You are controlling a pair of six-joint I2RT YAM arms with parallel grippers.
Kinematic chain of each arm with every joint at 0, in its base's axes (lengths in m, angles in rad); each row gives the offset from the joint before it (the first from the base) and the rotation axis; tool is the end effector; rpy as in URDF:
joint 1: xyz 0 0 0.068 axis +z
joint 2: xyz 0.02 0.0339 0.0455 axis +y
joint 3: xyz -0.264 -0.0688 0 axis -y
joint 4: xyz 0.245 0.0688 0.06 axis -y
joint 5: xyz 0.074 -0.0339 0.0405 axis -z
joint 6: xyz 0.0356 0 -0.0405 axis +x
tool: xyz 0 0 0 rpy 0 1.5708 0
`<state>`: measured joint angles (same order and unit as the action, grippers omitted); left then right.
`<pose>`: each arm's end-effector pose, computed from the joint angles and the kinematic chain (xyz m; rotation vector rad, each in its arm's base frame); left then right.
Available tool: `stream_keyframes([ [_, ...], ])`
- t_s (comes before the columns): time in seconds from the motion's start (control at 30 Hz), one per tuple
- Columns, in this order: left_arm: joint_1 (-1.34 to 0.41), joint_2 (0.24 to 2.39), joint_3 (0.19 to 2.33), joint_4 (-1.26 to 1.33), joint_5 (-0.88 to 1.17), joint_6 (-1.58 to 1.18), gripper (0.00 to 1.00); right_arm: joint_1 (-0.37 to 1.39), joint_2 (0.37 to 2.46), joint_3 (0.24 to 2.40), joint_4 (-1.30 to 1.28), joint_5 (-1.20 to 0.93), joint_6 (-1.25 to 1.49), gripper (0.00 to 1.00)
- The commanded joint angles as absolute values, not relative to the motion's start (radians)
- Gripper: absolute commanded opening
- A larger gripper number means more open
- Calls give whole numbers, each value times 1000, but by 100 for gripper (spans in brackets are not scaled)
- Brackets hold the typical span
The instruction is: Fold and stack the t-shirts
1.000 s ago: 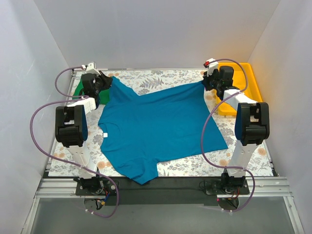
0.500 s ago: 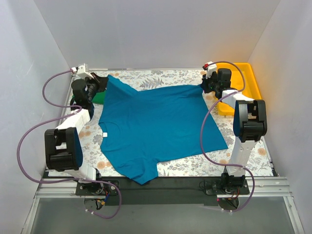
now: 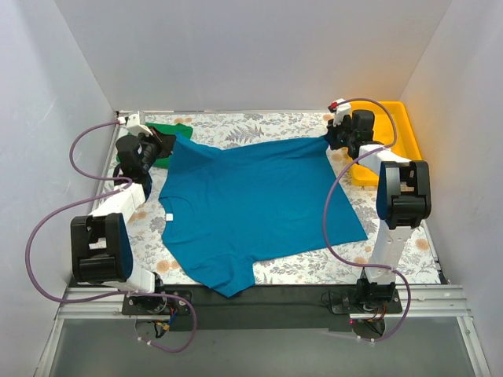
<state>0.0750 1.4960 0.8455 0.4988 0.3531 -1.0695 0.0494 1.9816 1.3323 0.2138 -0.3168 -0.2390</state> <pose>0.3377 0.0130 0.2599 -0.7454 1.6682 -1.0230 0.4535 0.0335 0.2097 -0.4837 1.9288 0.1952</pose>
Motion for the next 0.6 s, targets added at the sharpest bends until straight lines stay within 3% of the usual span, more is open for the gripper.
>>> stream_keyframes([
  [0.0,80,1408,845,482,354,-1032,0,35,1945,1342,262,-321,-242,1],
  [0.57,80,1316,765,449,345,-1017,0,25,1885,1276,267,-341,-261,1],
])
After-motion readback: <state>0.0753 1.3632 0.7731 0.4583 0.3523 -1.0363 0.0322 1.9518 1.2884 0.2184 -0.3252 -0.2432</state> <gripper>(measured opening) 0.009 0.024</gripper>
